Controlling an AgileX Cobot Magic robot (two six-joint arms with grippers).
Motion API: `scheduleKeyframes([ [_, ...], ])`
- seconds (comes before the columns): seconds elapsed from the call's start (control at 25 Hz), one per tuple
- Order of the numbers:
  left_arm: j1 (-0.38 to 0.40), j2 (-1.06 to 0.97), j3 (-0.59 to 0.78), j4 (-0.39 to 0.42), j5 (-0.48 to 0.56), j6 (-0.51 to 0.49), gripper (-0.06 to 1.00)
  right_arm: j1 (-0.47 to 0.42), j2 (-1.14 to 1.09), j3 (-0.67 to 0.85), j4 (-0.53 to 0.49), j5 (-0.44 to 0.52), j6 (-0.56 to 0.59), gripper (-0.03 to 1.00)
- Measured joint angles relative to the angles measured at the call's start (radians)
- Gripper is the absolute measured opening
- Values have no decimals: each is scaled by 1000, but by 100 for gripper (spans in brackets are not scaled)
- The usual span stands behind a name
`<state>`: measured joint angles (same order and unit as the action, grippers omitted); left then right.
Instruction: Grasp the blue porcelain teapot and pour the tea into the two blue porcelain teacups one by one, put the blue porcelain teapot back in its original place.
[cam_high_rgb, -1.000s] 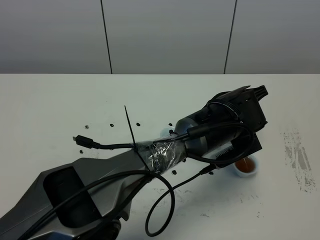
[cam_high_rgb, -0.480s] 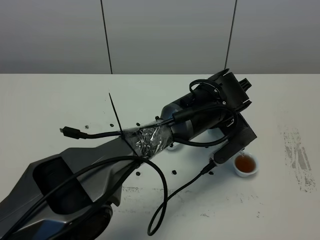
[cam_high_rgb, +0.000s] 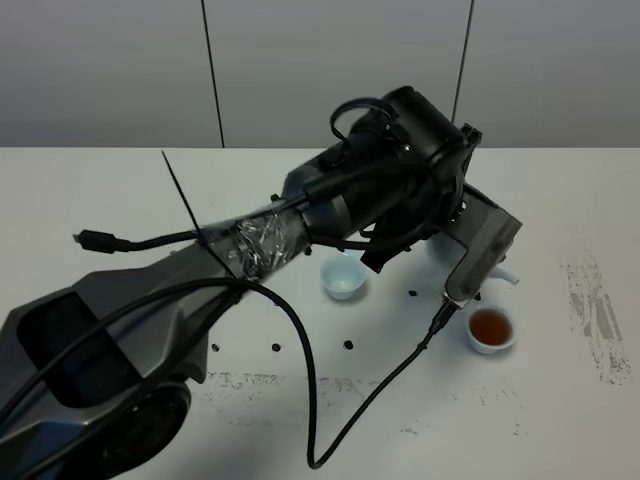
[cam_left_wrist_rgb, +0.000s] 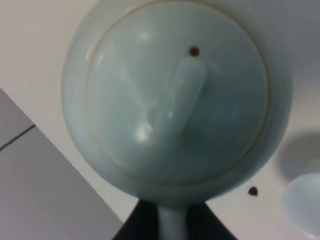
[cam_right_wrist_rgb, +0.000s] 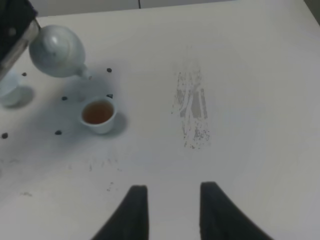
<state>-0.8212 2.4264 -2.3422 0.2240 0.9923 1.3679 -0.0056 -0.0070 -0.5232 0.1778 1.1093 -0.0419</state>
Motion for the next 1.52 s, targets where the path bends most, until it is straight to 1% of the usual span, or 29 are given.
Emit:
scheduleKeyframes([
  [0.08, 16, -43, 36, -68, 9, -17, 8, 0, 0, 0, 0, -1, 0, 24],
  [0.12, 23, -73, 72, -89, 16, -24, 8, 0, 0, 0, 0, -1, 0, 24],
  [0.24, 33, -169, 220, -124, 24, -77, 8, 0, 0, 0, 0, -1, 0, 24],
  [0.36, 50, -267, 394, -155, 3, -191, 8, 0, 0, 0, 0, -1, 0, 24],
  [0.44, 65, -313, 496, -178, -41, -298, 8, 0, 0, 0, 0, -1, 0, 24],
  [0.6, 80, -335, 604, -237, -123, -507, 8, 0, 0, 0, 1, -1, 0, 24],
  [0.72, 84, -331, 644, -309, -153, -599, 8, 0, 0, 0, 1, -1, 0, 24],
  [0.8, 84, -328, 674, -357, -191, -619, 8, 0, 0, 0, 1, -1, 0, 24],
  [0.92, 84, -326, 719, -394, -234, -633, 8, 0, 0, 0, 1, -1, 0, 24],
  [1.08, 84, -326, 776, -418, -296, -644, 8, 0, 0, 0, 1, -1, 0, 24],
  [1.24, 84, -326, 813, -437, -332, -645, 8, 0, 0, 0, 1, -1, 0, 24],
  [1.52, 84, -317, 898, -453, -440, -646, 8, 0, 0, 0, 1, -1, 0, 24],
])
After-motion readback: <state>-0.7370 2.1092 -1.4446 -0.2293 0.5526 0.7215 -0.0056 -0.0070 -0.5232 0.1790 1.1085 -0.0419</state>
